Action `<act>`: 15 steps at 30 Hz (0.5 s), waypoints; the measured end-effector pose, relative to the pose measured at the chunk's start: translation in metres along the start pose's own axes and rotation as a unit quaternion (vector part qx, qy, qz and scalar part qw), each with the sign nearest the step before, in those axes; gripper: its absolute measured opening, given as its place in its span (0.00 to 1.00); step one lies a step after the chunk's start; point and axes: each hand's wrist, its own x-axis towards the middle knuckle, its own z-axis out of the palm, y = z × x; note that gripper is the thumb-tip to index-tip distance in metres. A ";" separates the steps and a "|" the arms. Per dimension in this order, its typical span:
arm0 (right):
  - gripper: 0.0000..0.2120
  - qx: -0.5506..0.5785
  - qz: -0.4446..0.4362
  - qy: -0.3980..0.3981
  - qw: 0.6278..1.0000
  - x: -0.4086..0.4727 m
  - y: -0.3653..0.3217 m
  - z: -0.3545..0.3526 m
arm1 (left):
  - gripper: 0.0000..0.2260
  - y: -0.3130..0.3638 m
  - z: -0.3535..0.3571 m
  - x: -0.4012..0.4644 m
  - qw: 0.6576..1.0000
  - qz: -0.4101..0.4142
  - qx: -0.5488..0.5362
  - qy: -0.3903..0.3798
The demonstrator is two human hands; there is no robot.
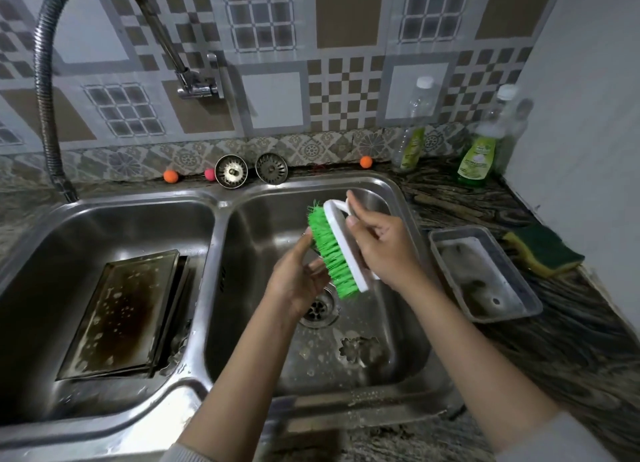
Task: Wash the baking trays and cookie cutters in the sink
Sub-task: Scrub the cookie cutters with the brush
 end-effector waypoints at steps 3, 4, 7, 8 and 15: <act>0.20 -0.007 -0.005 -0.009 1.000 -0.009 0.014 0.003 | 0.08 0.007 -0.004 0.002 0.998 0.020 -0.044 0.031; 0.20 -0.009 -0.003 -0.020 1.000 -0.014 0.020 0.001 | 0.08 0.011 -0.009 0.004 0.996 0.021 -0.068 0.045; 0.20 -0.005 0.026 -0.060 0.998 -0.031 0.032 -0.004 | 0.07 0.024 -0.023 0.010 0.988 0.041 -0.132 0.074; 0.20 -0.002 0.029 -0.051 0.998 -0.033 0.032 -0.005 | 0.07 0.027 -0.024 0.010 0.987 0.050 -0.139 0.069; 0.20 -0.017 -0.032 0.061 0.997 -0.007 0.007 0.003 | 0.08 0.007 0.002 0.002 0.994 0.000 -0.091 0.056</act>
